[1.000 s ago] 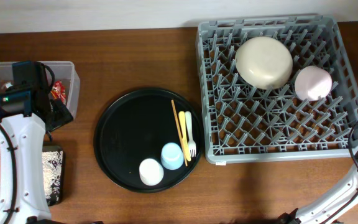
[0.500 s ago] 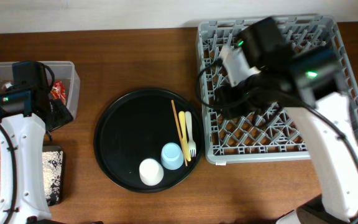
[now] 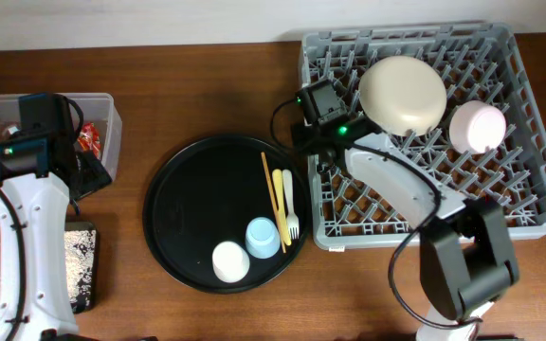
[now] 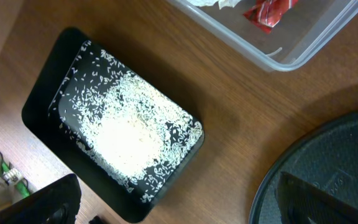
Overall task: Sort waste into correct bins and load items into the dishwasher rack
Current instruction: 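Move the right gripper back toward the round tray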
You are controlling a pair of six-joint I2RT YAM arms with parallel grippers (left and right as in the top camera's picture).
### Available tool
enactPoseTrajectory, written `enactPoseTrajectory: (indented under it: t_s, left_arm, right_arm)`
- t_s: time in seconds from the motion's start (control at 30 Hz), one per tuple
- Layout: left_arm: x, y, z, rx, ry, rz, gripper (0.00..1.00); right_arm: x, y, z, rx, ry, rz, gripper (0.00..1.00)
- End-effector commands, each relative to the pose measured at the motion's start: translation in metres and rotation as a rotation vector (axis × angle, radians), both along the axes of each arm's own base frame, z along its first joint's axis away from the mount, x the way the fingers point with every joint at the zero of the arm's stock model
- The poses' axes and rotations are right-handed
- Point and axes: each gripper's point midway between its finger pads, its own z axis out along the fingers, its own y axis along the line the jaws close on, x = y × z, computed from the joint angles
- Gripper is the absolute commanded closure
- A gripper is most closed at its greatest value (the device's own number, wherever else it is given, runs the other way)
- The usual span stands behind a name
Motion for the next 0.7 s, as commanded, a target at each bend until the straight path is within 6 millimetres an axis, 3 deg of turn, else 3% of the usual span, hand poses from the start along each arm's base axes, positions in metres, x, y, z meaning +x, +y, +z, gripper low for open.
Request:
enactPoseTrajectory:
  t_s: [0.0, 0.03, 0.17, 0.3, 0.5, 0.67]
  left_arm:
    - [-0.001, 0.002, 0.005, 0.013, -0.013, 0.007, 0.01]
    - [-0.001, 0.002, 0.005, 0.013, -0.013, 0.007, 0.01]
    - [-0.001, 0.002, 0.005, 0.013, -0.013, 0.007, 0.01]
    - [-0.001, 0.002, 0.005, 0.013, -0.013, 0.007, 0.01]
    - [-0.001, 0.002, 0.005, 0.013, -0.013, 0.008, 0.01]
    - [-0.001, 0.002, 0.005, 0.013, -0.013, 0.008, 0.01]
  right_arm:
    - [0.014, -0.007, -0.015, -0.035, -0.030, -0.084, 0.51]
    - [0.016, -0.008, -0.016, -0.032, -0.034, -0.098, 0.56]
    - [0.019, -0.016, -0.015, -0.035, -0.047, -0.150, 0.96]
    - [0.023, -0.045, -0.018, -0.043, -0.026, -0.232, 0.96]
    - [0.023, -0.051, -0.018, -0.050, -0.027, -0.257, 0.96]
    - [0.024, -0.077, -0.021, -0.080, -0.007, -0.318, 0.96]
